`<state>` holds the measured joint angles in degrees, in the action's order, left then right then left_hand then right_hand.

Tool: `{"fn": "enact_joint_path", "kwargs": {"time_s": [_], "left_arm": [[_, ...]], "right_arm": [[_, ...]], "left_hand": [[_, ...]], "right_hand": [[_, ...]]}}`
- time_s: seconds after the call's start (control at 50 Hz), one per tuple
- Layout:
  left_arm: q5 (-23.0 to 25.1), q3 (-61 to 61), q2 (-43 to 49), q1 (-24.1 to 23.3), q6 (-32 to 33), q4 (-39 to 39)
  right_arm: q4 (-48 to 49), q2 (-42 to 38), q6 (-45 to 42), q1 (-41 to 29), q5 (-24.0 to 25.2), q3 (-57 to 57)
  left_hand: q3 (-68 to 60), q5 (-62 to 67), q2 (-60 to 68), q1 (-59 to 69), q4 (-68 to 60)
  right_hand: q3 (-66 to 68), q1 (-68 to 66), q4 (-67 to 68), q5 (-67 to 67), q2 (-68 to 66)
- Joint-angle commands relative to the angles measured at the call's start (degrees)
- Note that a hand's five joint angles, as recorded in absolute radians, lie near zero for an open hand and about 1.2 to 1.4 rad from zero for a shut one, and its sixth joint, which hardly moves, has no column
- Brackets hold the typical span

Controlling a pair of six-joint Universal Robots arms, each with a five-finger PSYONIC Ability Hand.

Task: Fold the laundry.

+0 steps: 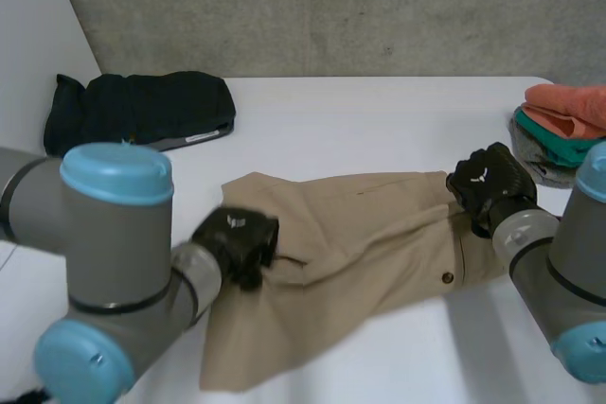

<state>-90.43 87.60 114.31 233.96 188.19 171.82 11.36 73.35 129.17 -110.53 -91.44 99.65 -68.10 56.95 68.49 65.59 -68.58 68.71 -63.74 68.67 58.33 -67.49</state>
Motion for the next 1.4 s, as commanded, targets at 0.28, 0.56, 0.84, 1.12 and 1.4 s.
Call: {"fn": "enact_joint_path", "kwargs": {"time_s": [0.28, 0.56, 0.84, 1.12, 1.4], "left_arm": [[-5.4, -23.9, 22.2, 3.7, 32.6, 36.1], [-1.4, -16.3, 15.7, 1.2, 29.4, 37.0], [-1.4, -2.1, 4.6, 1.9, 19.6, 36.8], [-1.4, -1.0, 2.9, 1.9, 19.4, 36.7], [-1.4, 2.0, -2.5, 3.1, 18.6, 36.7]], "right_arm": [[17.7, -24.7, 0.1, -0.6, -0.8, -27.3], [1.1, -19.9, 13.1, 0.5, 1.6, -25.7], [-14.9, -15.0, 21.0, 9.4, 13.1, -16.8], [-10.8, -16.6, 19.4, 13.5, 10.8, -16.4], [-4.3, -10.3, -1.7, 14.0, 4.0, -14.9]], "left_hand": [[-11.9, 13.0, 11.5, 14.4, -11.4], [58.1, -57.0, -58.5, -55.6, 58.6], [58.1, -57.0, -58.5, -55.6, 58.6], [58.1, -57.0, -58.5, -55.6, 58.6], [58.1, -57.0, -58.5, -55.6, 58.6]], "right_hand": [[11.3, -16.3, 11.3, 11.7, -12.5], [-58.7, 53.7, -58.7, -58.3, 57.5], [-48.4, 43.4, -48.3, -48.0, 47.2], [11.3, -16.3, 11.3, 11.7, -12.5], [11.3, -16.3, 11.3, 11.7, -12.5]]}}
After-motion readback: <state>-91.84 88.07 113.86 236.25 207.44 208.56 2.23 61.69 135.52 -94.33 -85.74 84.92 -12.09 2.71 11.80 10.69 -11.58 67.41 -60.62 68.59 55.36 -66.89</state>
